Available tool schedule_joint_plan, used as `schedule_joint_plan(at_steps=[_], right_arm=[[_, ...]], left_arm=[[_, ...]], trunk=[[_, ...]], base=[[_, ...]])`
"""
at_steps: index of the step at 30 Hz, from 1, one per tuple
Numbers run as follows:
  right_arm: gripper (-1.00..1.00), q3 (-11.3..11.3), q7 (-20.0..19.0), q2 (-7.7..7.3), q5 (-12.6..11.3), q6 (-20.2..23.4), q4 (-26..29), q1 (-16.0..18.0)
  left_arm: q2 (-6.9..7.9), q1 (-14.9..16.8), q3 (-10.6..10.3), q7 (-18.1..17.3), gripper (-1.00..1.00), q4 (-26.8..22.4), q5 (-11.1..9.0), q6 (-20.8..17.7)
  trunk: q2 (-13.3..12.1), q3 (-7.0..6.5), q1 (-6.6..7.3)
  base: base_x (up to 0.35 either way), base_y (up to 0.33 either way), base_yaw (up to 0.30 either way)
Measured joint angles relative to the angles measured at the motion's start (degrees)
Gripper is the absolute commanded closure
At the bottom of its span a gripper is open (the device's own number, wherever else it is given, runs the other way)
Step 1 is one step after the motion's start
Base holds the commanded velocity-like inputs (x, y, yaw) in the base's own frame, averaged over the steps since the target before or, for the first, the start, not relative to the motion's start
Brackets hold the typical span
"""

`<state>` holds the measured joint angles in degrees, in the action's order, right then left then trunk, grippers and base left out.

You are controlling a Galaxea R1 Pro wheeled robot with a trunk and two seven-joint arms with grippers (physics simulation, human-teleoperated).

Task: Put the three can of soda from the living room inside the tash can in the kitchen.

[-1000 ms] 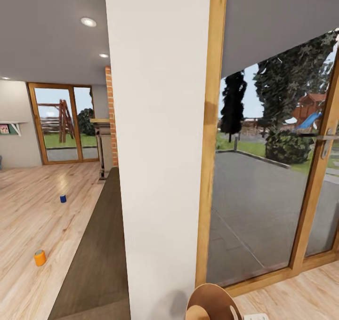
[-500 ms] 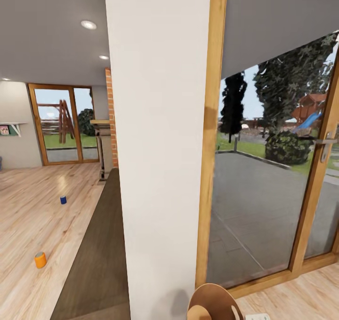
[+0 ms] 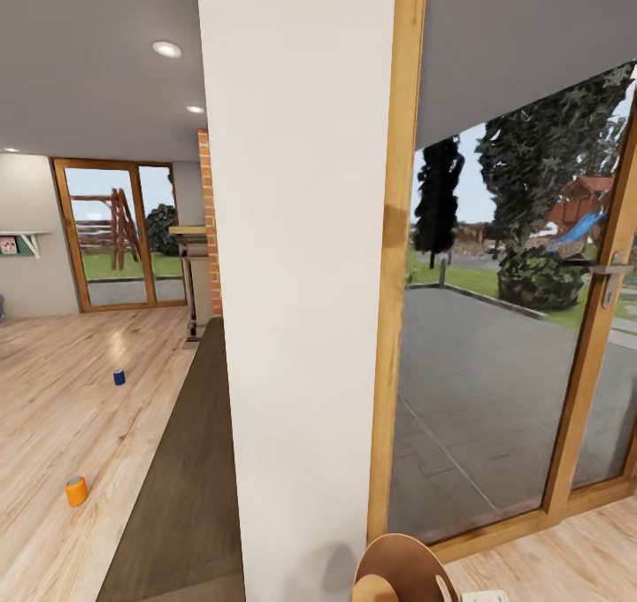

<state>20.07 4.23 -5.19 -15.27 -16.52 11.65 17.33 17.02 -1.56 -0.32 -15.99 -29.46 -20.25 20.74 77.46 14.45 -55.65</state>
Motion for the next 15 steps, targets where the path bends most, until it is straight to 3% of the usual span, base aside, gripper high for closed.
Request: schedule_joint_plan(at_steps=[7, 15], right_arm=[[1.0, -0.06, 0.0, 0.0, 0.02, 0.0, -0.01, 0.0], [1.0, 0.02, 0.0, 0.05, 0.02, 0.0, -0.01, -0.03]], left_arm=[[0.02, -0.01, -0.03, 0.13, -1.0, 0.01, 0.03, 2.03], [0.03, -0.02, -0.03, 0.16, -1.0, 0.01, 0.03, 2.34]], trunk=[[0.0, 0.0, 0.0], [0.0, 0.0, 0.0]], base=[[-0.085, 0.0, 0.0], [-0.286, 0.0, 0.0]])
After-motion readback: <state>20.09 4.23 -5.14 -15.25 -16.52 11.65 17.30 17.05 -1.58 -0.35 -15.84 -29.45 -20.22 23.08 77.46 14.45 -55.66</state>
